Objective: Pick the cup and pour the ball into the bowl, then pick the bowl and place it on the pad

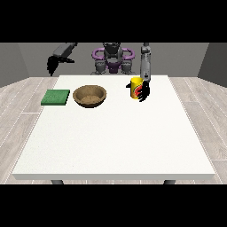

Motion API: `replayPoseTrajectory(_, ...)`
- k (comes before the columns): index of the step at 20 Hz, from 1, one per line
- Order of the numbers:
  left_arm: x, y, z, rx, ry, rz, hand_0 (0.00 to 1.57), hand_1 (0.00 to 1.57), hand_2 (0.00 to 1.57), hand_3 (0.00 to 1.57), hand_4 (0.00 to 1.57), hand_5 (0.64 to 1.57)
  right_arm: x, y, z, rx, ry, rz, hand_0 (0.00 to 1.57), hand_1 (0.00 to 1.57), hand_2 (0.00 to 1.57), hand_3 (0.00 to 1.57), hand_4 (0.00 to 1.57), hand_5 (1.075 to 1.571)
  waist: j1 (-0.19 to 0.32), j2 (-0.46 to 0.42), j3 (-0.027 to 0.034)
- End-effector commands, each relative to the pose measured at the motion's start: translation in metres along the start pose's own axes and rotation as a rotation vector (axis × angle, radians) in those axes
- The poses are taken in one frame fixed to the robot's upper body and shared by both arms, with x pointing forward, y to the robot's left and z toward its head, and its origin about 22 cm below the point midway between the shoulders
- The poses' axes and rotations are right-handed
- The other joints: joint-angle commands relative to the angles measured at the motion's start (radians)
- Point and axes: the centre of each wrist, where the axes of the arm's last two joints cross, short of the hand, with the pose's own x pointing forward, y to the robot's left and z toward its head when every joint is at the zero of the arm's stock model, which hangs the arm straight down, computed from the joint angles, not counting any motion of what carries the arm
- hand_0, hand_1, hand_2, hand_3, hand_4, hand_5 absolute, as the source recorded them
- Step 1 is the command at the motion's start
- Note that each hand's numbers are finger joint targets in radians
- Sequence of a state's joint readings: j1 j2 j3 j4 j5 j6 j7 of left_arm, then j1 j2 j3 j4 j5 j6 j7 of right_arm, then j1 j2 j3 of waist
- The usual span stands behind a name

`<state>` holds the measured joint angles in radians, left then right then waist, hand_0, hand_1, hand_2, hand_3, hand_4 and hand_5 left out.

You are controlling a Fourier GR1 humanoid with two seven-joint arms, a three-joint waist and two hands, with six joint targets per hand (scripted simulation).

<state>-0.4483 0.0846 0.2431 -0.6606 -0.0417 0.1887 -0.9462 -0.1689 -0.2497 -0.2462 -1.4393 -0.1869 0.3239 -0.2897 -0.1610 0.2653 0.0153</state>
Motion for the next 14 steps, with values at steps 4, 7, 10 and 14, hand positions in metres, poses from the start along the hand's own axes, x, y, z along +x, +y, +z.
replayPoseTrajectory(4, -0.007, -0.03, 0.032, -0.017, 0.014, -0.188, 1.32, 1.32, 1.57, 1.57, 1.48, 1.25, 0.014, -0.015, -0.013, -0.021, -0.003, 0.02, 0.0, 0.0, 0.0, 0.0, 0.0, 1.57, -0.01, 0.015, -0.0155)
replayPoseTrajectory(7, -0.006, -0.031, 0.027, -0.015, 0.058, -0.22, 1.33, 1.33, 1.57, 1.57, 1.5, 1.245, 0.009, -0.012, -0.004, -0.033, 0.051, -0.003, 0.0, 0.0, 0.0, 0.0, 0.0, 1.57, -0.02, -0.061, -0.0155)
replayPoseTrajectory(10, -0.002, 0.0, 0.015, -0.143, 0.116, -0.322, 1.34, 1.34, 1.57, 1.57, 1.53, 1.304, -0.011, -0.035, 0.02, -0.08, 0.199, 0.009, 0.0, 0.0, 0.0, 0.0, 0.0, 1.57, 0.056, -0.203, -0.0143)
replayPoseTrajectory(14, 0.024, 0.069, -0.058, -0.162, 0.086, -0.618, 1.44, 1.44, 1.57, 1.57, 1.57, 1.321, -0.015, -0.045, 0.023, -0.103, 0.249, 0.002, 0.0, 0.0, 0.0, 0.0, 0.0, 1.569, 0.078, -0.265, -0.0109)
